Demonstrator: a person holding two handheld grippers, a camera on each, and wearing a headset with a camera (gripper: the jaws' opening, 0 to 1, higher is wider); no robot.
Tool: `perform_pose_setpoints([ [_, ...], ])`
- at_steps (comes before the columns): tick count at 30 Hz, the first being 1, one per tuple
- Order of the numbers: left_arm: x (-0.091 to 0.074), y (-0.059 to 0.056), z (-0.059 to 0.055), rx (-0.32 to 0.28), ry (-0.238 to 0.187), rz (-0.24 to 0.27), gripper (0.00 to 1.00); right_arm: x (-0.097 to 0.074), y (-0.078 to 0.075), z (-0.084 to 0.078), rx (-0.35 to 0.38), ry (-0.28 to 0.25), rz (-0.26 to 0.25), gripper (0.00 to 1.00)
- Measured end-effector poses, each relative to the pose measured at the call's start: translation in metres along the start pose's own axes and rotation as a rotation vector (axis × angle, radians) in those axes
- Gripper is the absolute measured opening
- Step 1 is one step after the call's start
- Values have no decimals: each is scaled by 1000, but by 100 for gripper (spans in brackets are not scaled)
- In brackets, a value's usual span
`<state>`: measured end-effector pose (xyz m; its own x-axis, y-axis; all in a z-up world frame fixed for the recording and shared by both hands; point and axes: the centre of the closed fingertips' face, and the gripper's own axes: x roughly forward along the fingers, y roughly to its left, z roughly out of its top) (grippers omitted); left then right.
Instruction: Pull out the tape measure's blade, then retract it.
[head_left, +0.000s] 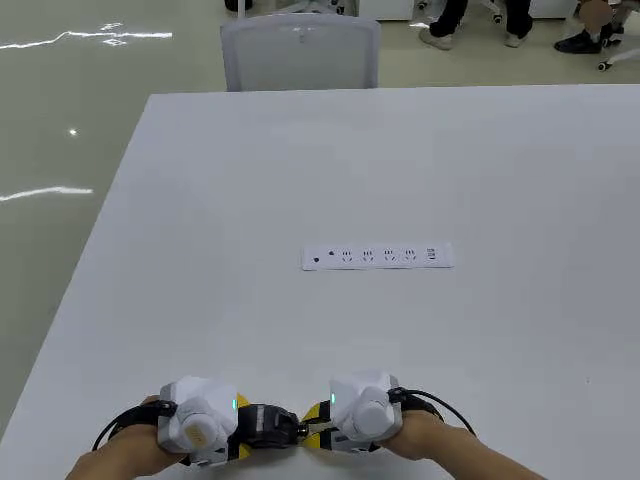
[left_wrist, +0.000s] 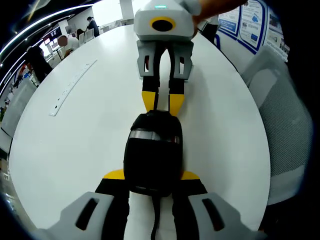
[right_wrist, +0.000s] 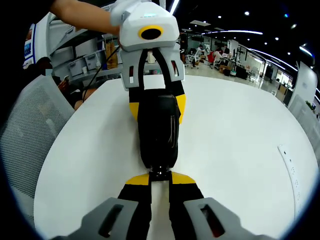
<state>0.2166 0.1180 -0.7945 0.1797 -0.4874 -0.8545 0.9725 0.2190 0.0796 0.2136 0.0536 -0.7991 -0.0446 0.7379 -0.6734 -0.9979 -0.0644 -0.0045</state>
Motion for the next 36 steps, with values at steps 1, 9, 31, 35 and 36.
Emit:
perform_pose_setpoints([
  [1, 0, 0, 0, 0, 0, 0, 28, 0, 0, 0, 2, 0, 0, 11],
  [9, 0, 0, -1, 3, 1, 2, 28, -2, 0, 0, -3, 1, 1, 11],
  [31, 0, 1, -3, 6, 4, 2, 28, -9, 0, -3, -16, 6, 0, 11],
  [35, -1, 0, -2, 7, 4, 2, 28, -11, 1, -2, -15, 7, 0, 11],
  [36, -1, 0, -2, 7, 5, 2, 28, -12, 1, -2, -16, 6, -1, 11],
])
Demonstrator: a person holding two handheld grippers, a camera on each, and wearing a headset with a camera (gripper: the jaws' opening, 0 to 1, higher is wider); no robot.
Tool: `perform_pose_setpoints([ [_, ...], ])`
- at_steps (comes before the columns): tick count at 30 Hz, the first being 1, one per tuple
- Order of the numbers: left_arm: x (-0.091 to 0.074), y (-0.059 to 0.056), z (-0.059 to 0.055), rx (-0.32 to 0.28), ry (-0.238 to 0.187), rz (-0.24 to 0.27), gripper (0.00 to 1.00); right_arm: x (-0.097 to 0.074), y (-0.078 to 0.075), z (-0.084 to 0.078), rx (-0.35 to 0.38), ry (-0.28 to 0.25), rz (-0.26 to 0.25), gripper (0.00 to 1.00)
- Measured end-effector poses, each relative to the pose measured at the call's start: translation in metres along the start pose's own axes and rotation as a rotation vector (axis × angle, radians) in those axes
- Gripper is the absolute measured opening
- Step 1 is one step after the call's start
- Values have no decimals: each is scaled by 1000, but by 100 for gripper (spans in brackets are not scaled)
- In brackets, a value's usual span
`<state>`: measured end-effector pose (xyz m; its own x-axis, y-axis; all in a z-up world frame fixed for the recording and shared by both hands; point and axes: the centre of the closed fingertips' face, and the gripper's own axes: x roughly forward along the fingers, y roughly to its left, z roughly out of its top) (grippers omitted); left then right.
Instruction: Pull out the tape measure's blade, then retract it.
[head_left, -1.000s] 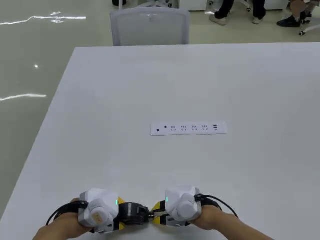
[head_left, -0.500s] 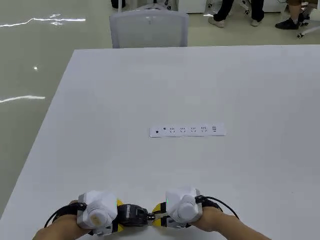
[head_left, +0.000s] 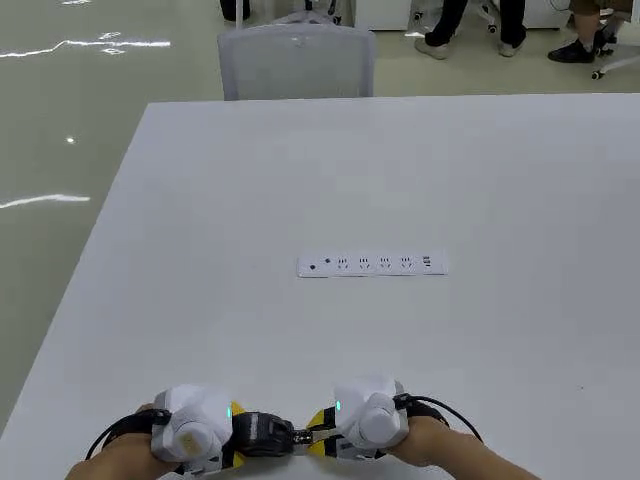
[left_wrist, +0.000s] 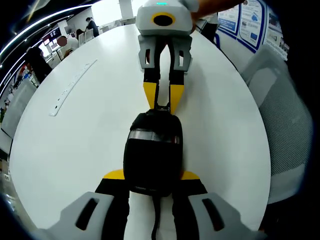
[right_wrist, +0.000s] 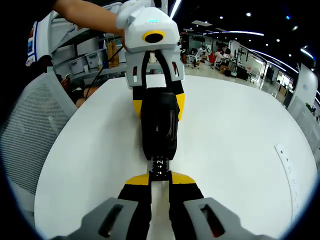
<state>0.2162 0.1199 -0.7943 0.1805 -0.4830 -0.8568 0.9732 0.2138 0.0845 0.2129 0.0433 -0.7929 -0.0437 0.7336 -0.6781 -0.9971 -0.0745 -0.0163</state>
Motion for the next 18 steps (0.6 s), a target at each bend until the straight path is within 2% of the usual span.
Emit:
perform_pose_setpoints([
  [18, -1, 0, 1, 3, 2, -2, 28, -7, 0, -3, -12, 1, -1, 11],
])
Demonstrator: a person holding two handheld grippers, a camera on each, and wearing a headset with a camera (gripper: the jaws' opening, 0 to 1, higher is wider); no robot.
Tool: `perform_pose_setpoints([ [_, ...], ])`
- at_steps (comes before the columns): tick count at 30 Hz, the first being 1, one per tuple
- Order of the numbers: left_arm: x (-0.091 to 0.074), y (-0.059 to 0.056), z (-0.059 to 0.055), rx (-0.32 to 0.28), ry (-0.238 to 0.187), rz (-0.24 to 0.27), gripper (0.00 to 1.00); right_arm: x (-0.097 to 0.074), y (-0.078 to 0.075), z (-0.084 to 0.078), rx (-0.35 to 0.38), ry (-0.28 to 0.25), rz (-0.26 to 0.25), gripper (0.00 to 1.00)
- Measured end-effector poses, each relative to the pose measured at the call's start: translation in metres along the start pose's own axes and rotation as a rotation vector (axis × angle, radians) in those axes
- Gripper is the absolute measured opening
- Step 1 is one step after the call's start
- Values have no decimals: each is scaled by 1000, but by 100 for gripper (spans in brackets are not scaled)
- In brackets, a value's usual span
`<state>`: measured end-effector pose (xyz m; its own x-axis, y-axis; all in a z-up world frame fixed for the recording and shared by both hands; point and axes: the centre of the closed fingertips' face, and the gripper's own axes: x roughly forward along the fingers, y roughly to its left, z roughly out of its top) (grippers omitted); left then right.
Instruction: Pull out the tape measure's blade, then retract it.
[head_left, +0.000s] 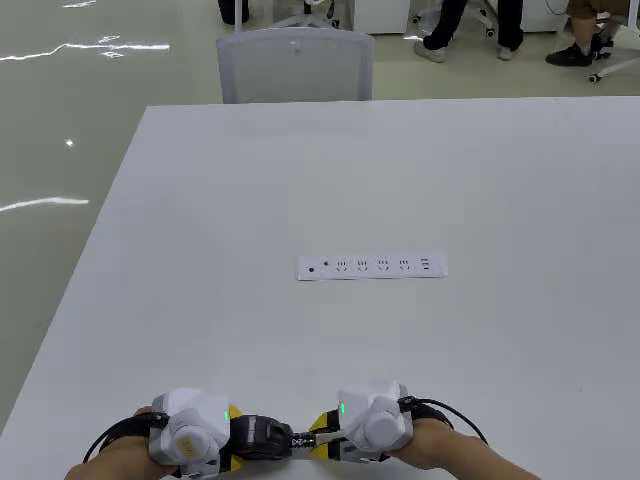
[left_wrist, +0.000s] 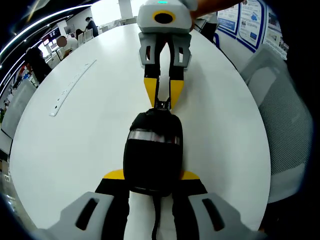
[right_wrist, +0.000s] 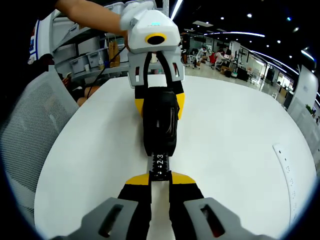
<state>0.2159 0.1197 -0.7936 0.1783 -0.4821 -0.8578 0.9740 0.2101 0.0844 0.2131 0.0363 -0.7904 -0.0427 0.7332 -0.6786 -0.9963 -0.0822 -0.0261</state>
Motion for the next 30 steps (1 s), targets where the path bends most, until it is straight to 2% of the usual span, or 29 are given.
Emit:
perform_pose_setpoints([
  [14, 2, 1, -4, 2, 3, -2, 28, -5, 0, -3, -22, 2, -2, 11],
  [30, -1, 0, 0, 2, 7, -1, 28, -11, 0, -5, -32, 0, -5, 11],
])
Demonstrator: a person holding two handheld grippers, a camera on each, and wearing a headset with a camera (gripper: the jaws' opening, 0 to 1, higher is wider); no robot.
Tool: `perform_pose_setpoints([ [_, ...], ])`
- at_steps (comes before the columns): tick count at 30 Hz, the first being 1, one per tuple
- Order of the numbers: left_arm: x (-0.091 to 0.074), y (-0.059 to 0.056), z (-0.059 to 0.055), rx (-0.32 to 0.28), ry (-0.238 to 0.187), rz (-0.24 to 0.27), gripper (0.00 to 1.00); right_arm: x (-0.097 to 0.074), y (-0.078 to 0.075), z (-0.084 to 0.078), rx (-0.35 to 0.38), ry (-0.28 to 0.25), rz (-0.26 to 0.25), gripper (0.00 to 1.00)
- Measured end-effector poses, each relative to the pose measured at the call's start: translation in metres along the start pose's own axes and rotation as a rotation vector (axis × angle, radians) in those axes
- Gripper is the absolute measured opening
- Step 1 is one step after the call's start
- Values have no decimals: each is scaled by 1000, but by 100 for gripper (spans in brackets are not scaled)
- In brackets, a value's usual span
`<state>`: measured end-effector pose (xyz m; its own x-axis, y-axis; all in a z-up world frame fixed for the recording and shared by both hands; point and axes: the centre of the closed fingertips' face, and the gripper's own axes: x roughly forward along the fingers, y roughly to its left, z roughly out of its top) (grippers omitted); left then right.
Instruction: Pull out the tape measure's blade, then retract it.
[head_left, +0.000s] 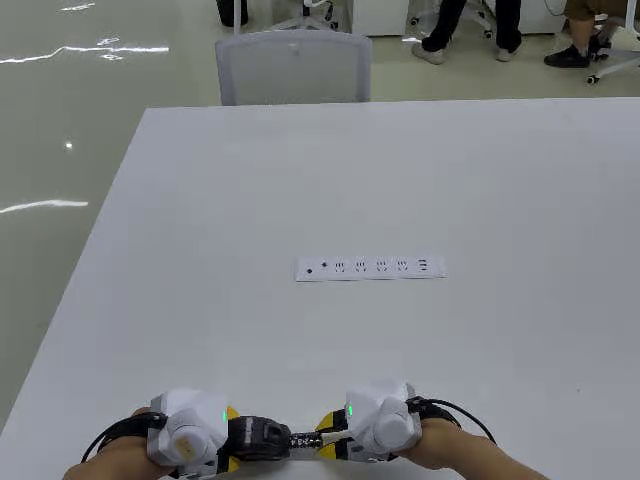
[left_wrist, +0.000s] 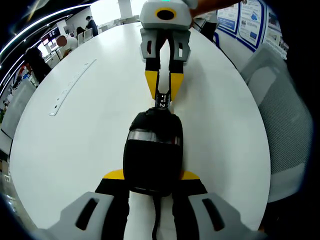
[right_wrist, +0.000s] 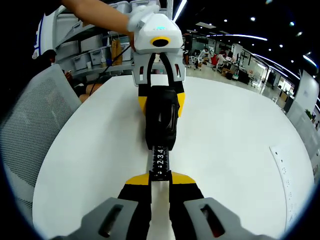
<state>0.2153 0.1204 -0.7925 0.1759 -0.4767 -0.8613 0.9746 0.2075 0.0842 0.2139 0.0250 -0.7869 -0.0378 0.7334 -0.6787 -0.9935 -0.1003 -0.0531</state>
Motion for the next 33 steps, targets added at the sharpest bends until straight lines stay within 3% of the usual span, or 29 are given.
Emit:
perform_pose_setpoints([
  [33, 2, 1, -2, 4, 1, -4, 28, -11, 1, -12, -15, 9, 1, 11],
])
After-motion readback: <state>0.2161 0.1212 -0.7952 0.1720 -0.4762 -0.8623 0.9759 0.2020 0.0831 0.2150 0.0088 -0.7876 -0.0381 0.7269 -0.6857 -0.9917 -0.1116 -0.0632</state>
